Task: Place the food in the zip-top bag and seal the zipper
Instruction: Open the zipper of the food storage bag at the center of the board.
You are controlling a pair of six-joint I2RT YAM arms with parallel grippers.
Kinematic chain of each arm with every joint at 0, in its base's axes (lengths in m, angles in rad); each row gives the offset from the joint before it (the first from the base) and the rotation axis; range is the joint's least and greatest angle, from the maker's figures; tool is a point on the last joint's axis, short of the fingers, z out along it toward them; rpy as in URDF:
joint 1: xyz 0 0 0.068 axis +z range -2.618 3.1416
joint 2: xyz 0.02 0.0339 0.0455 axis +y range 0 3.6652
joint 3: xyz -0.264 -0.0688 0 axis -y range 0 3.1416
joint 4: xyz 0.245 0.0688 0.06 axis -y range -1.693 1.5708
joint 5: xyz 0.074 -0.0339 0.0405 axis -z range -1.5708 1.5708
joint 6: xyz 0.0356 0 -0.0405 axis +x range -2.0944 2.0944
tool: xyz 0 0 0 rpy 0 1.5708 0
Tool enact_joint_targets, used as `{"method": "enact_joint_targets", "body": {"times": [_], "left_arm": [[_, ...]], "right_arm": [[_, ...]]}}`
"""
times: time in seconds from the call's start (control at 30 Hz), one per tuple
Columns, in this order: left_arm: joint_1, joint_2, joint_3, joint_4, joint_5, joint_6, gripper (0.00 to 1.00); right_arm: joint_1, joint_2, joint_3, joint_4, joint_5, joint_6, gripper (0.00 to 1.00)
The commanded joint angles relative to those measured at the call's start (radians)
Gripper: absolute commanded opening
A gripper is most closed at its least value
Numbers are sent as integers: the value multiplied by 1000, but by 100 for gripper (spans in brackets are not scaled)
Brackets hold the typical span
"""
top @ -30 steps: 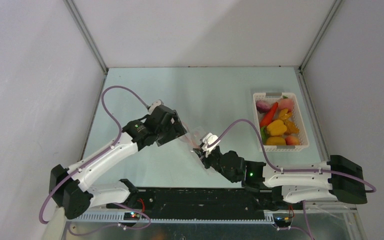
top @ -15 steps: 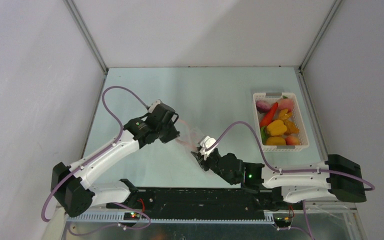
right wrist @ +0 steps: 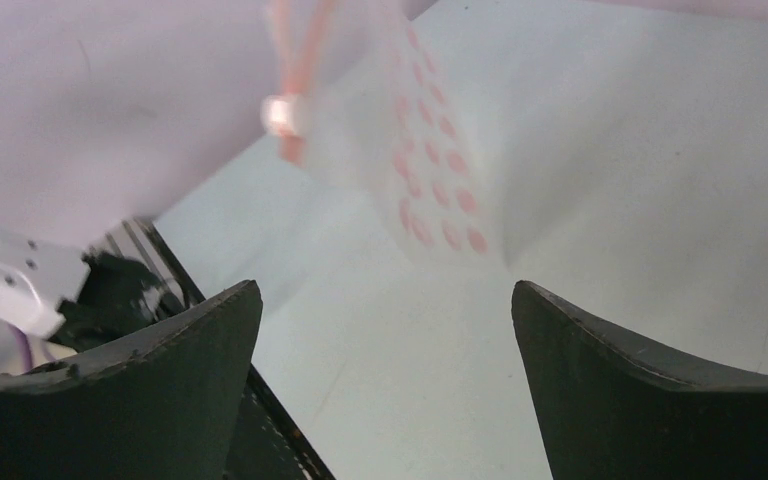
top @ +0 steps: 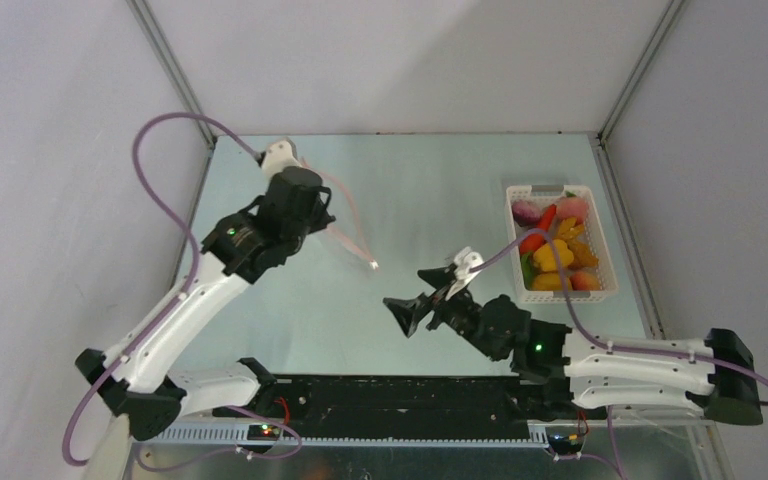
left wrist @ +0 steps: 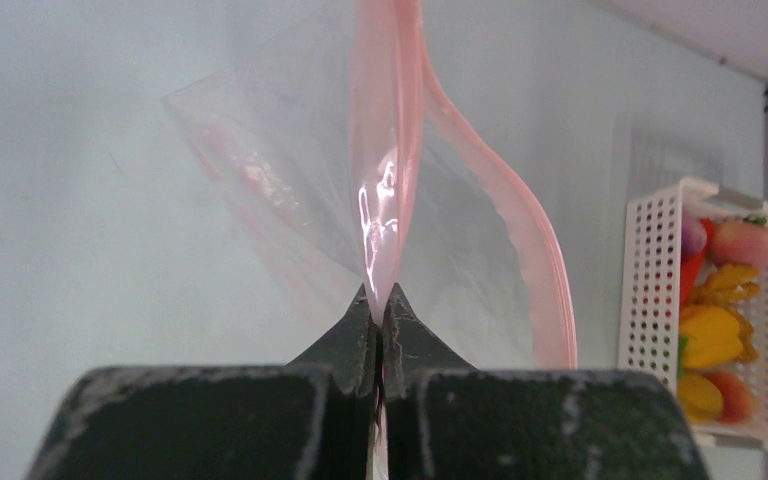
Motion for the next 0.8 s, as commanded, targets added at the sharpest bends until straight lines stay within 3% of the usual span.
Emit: {"method": "enact_joint_targets", "body": {"times": [0.0,0.1,0.37,0.57,0.77], "left_arm": [[3,7,23,155,61,367,1],[2,113,76,142,199,421,0],[-42,460,284,-25,358,365,0],[-110,535,274,-21,408,361,0],[-140,540,236,-1,445,323,0]], "right_arm": [[-122,-75,5,-108,-105,202,99],[-178,-111,5,-152,-129,252,99],[-268,-118,6,-222,-107,372,100],[-360,-75,6,-292,-82,521,97],[-432,-2,6,-314,-90,571,92]]}}
